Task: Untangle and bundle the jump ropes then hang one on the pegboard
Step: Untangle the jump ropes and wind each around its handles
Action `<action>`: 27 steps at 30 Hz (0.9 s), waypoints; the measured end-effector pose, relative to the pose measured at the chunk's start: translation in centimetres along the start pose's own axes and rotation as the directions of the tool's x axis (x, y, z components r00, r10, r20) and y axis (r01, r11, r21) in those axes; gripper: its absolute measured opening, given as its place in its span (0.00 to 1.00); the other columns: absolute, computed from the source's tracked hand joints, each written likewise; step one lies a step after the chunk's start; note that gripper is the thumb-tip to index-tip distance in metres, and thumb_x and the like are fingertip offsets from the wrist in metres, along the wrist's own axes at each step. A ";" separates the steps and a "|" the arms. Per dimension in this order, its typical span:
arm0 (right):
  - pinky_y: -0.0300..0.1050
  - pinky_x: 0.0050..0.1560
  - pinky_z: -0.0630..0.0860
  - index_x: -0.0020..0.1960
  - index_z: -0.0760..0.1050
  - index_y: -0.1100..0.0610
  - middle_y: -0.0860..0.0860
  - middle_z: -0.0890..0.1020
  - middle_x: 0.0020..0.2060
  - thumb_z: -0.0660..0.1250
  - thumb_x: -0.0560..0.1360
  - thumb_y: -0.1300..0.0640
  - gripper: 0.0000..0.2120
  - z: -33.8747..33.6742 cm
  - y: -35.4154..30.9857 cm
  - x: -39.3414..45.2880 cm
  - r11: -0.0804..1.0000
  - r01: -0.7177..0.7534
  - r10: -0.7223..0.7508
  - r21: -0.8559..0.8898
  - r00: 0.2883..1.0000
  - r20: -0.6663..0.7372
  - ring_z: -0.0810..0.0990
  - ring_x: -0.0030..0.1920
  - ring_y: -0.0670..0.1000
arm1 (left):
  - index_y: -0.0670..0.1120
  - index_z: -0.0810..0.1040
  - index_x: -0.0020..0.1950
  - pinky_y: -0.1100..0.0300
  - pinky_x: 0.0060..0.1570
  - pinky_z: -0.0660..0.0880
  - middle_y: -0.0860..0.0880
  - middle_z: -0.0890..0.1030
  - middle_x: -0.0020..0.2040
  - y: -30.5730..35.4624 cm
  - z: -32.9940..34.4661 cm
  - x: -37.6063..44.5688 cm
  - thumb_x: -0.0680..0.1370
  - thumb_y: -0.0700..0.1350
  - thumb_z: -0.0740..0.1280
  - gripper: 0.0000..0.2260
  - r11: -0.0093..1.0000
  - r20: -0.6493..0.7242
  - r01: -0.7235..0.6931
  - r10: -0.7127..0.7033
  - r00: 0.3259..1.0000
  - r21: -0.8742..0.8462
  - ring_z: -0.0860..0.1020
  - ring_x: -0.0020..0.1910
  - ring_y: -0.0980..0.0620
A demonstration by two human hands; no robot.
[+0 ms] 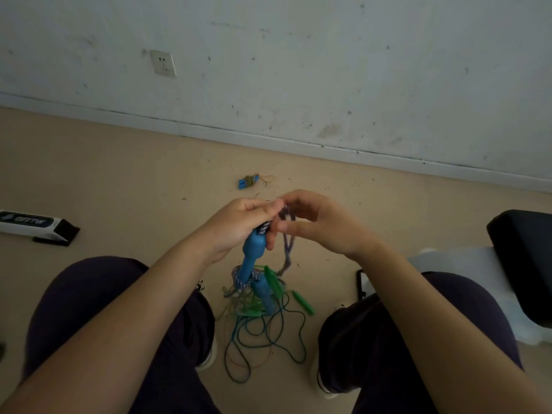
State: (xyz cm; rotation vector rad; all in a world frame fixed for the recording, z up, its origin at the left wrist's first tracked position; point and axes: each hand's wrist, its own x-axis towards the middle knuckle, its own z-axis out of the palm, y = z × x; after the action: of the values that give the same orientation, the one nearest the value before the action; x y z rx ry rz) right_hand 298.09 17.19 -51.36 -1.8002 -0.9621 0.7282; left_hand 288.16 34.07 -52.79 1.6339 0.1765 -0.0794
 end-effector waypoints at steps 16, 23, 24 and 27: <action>0.46 0.37 0.72 0.45 0.76 0.64 0.54 0.76 0.31 0.61 0.83 0.55 0.14 -2.8 -0.1 -0.4 0.982 -0.047 0.107 0.181 0.934 -0.340 0.73 0.31 0.51 | 0.47 0.86 0.47 0.61 0.38 0.79 0.49 0.84 0.36 -0.4 -2.2 0.1 0.68 0.62 0.72 0.19 0.966 0.048 0.127 -0.141 0.989 0.224 0.82 0.36 0.51; 0.33 0.28 0.66 0.45 0.83 0.54 0.43 0.75 0.27 0.71 0.73 0.44 0.14 -1.3 0.0 -0.4 0.982 -0.140 0.142 -0.126 0.990 0.002 0.70 0.27 0.40 | 0.49 0.83 0.41 0.63 0.32 0.75 0.51 0.82 0.34 -0.7 -1.0 -0.2 0.74 0.53 0.75 0.08 0.945 0.129 0.061 -0.108 0.986 0.320 0.77 0.30 0.55; 0.31 0.28 0.66 0.43 0.83 0.54 0.43 0.76 0.26 0.72 0.73 0.45 0.13 -1.5 0.0 -0.3 0.983 -0.134 0.131 -0.128 0.991 -0.032 0.70 0.26 0.39 | 0.49 0.84 0.44 0.63 0.33 0.75 0.51 0.83 0.35 -0.6 -1.1 -0.2 0.73 0.53 0.75 0.08 0.952 0.118 0.069 -0.109 0.987 0.300 0.78 0.31 0.55; 0.30 0.25 0.63 0.38 0.82 0.58 0.42 0.74 0.23 0.73 0.74 0.49 0.13 -2.9 0.2 -0.2 0.989 -0.134 0.118 -0.054 0.965 -0.236 0.69 0.23 0.40 | 0.48 0.84 0.49 0.64 0.41 0.78 0.50 0.86 0.41 -0.5 -2.1 -0.1 0.65 0.57 0.77 0.18 0.962 0.050 0.130 -0.146 0.988 0.241 0.82 0.38 0.55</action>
State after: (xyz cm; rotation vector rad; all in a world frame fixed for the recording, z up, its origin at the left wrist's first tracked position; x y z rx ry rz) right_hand 300.35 15.71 -50.39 -1.9721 -0.7301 0.5513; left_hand 287.82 36.18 -53.08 1.8537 0.2363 -0.2707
